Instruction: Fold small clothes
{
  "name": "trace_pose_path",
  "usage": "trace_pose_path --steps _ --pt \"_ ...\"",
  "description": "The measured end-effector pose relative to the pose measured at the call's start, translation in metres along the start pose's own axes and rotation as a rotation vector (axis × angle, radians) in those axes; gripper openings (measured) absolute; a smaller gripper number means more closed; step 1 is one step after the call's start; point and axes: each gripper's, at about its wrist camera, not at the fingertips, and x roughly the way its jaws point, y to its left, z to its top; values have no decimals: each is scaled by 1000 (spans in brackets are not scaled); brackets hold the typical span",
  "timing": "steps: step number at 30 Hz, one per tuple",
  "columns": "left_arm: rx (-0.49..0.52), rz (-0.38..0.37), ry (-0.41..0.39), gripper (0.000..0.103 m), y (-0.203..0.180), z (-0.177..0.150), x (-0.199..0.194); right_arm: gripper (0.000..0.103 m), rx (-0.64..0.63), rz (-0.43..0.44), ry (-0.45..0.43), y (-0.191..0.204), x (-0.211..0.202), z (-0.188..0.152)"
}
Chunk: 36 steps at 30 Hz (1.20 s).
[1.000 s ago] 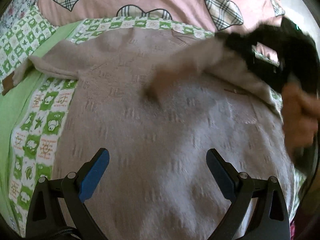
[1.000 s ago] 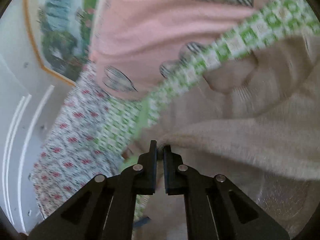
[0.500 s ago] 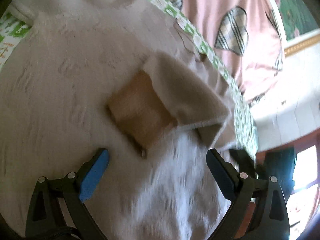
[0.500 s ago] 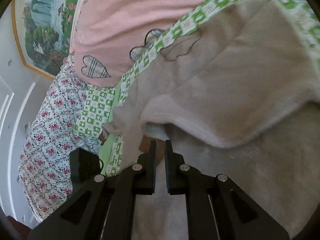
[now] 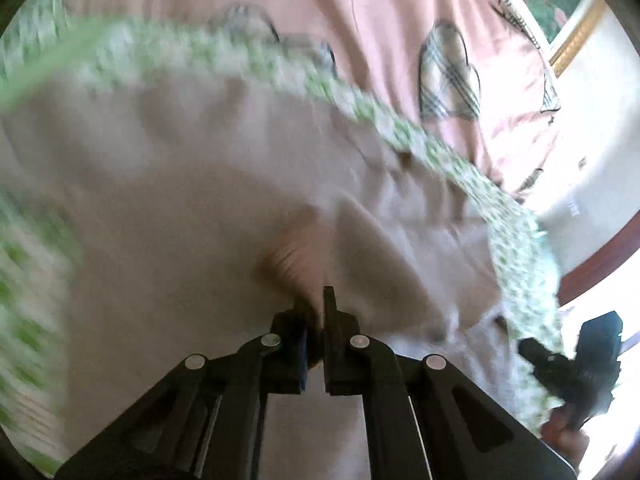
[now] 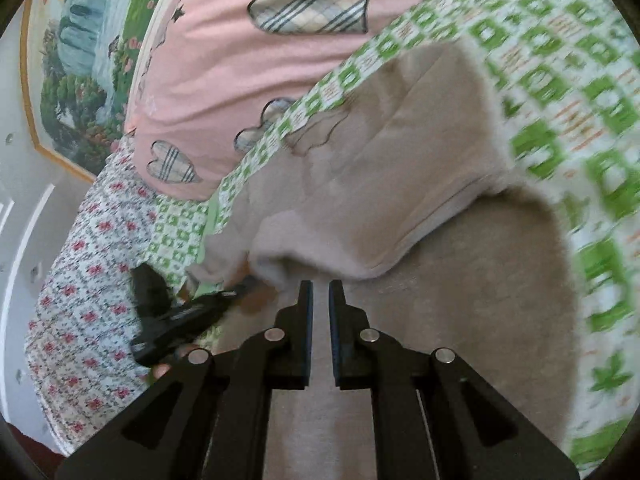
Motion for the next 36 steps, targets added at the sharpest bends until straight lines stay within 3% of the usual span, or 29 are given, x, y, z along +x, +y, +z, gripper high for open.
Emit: trace_pose_path --steps 3,7,9,10,11,15,19,20,21,25,30,33,34,36 --pt "55 77 -20 3 27 31 -8 10 1 -62 -35 -11 -8 11" --pt "64 108 42 3 55 43 4 12 -9 -187 -57 -21 -4 30" --pt "53 108 75 3 64 37 14 32 -21 -239 -70 -26 0 43" --pt "52 110 81 3 63 34 18 51 -27 -260 -79 -28 2 51" --pt "48 112 85 3 65 29 21 60 -36 -275 -90 -30 4 58" --pt "4 90 95 3 72 14 24 60 -82 -330 -91 -39 24 87" --pt "-2 82 93 3 69 11 21 56 -94 -368 -4 -51 60 100" --pt "2 80 92 3 67 13 21 20 -119 -362 19 -51 66 101" --pt "9 74 90 3 63 15 20 9 -134 -352 31 -50 68 103" --pt "42 35 80 3 44 19 19 8 -153 -391 -43 -53 45 117" --pt "84 116 119 4 40 12 43 9 -115 -415 -13 -74 53 112" --pt "69 95 115 5 46 9 40 17 -132 -527 -76 -54 37 106" --pt "65 95 113 6 48 8 38 17 -154 -529 -103 -43 31 102" --pt "53 96 114 10 51 5 37 17 -201 -433 -110 -23 28 90"
